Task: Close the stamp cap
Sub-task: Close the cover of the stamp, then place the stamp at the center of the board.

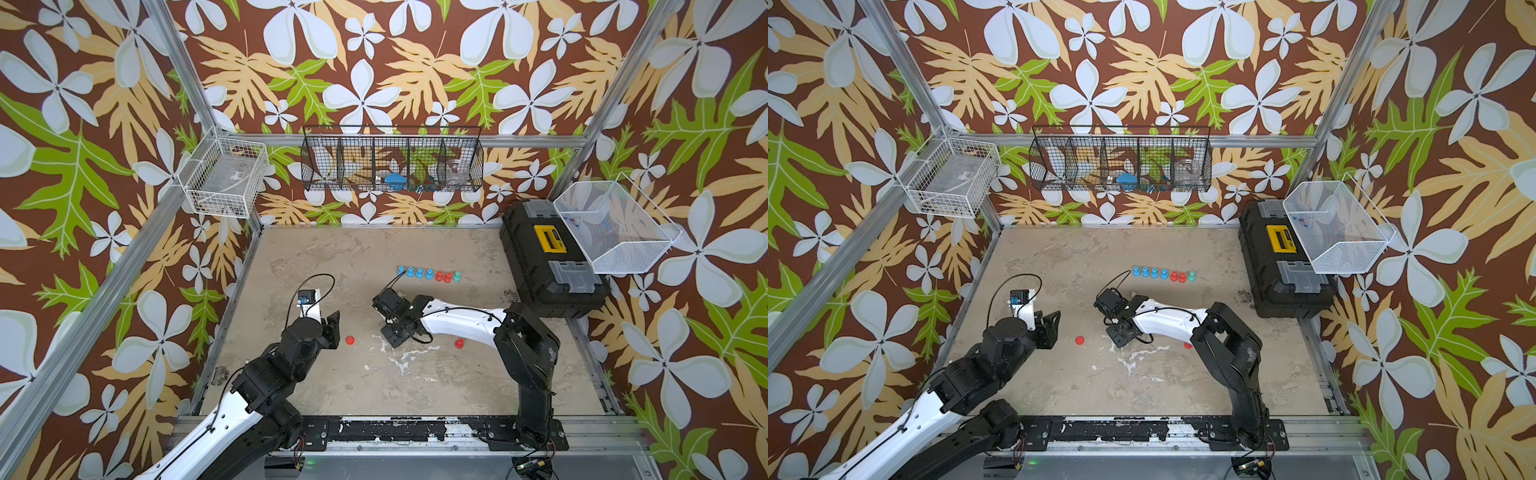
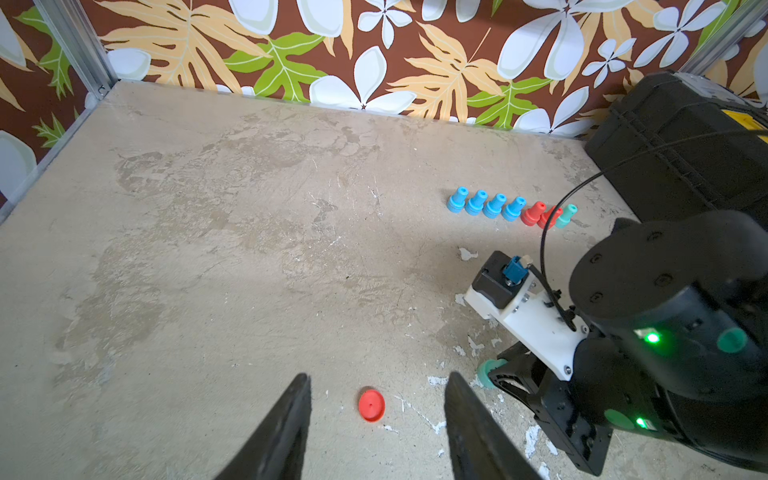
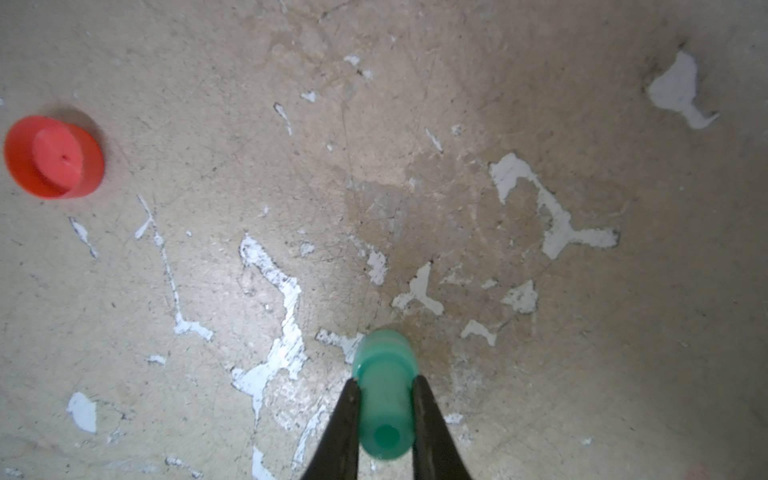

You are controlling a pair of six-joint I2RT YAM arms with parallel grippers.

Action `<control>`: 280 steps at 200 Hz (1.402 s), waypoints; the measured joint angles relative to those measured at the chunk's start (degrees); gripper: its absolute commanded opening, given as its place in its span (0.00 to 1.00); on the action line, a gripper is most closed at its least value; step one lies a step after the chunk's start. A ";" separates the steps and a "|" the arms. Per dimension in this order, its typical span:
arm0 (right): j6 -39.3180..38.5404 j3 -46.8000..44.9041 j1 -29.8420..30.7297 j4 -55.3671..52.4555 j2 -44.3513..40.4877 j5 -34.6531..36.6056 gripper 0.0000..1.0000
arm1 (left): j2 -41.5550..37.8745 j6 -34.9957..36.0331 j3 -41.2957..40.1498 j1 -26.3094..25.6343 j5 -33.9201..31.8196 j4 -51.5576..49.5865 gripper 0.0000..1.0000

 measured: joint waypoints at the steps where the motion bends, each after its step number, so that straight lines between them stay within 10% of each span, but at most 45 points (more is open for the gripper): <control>1: 0.00 0.00 0.00 0.00 0.00 0.00 0.13 | 0.00 0.00 0.00 0.00 0.00 0.00 0.54; 155: -1.88 0.96 -1.68 2.89 1.42 -0.42 0.13 | 0.11 -0.02 0.00 0.00 -0.04 0.00 0.54; 280: -5.57 -2.89 -30.34 -2.03 -12.02 1.57 0.13 | 0.17 -0.02 0.00 0.00 -0.02 0.00 0.54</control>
